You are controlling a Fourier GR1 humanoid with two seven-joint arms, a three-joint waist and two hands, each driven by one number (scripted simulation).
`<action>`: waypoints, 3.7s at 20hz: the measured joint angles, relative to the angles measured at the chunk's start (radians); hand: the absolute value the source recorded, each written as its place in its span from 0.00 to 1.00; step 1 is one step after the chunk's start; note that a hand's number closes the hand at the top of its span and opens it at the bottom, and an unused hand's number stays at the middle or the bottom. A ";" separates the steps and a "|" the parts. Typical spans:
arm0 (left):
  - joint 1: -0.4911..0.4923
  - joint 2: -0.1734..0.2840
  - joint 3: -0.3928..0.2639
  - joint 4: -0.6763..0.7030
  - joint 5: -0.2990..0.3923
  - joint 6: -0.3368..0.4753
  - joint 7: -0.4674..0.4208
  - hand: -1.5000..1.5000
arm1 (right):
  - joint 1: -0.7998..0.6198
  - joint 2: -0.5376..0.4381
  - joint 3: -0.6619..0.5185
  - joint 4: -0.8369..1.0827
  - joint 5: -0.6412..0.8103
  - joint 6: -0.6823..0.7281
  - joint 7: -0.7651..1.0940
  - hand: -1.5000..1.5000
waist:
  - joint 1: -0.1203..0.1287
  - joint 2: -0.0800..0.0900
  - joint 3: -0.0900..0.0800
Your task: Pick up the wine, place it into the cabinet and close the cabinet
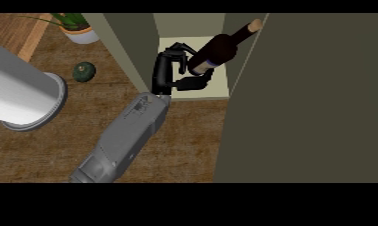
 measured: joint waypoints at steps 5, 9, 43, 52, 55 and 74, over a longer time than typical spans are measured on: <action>-0.037 0.000 0.015 0.089 0.069 -0.005 -0.081 1.00 | 0.001 0.014 0.025 0.008 0.001 0.004 -0.017 0.00 | -0.007 0.003 0.000; -0.071 0.000 0.059 0.158 0.125 -0.040 -0.140 1.00 | 0.019 0.022 0.023 0.013 -0.004 0.014 -0.034 0.00 | -0.009 0.005 0.000; -0.337 0.027 0.190 0.591 0.138 0.013 -0.132 1.00 | -0.013 0.059 0.040 0.027 -0.032 0.033 -0.060 0.00 | -0.058 0.029 0.000; -0.295 0.010 0.274 0.555 0.213 -0.116 -0.136 1.00 | -0.037 0.065 0.044 0.032 -0.034 0.026 -0.060 0.00 | -0.067 0.033 -0.002; -0.268 0.005 0.296 0.551 0.235 -0.160 -0.138 1.00 | -0.035 0.070 0.050 0.032 -0.036 0.027 -0.064 0.00 | -0.074 0.034 -0.002; -0.092 0.000 0.281 0.525 0.317 -0.278 -0.192 1.00 | -0.039 0.098 0.072 0.044 -0.062 0.037 -0.080 0.00 | -0.135 0.033 -0.004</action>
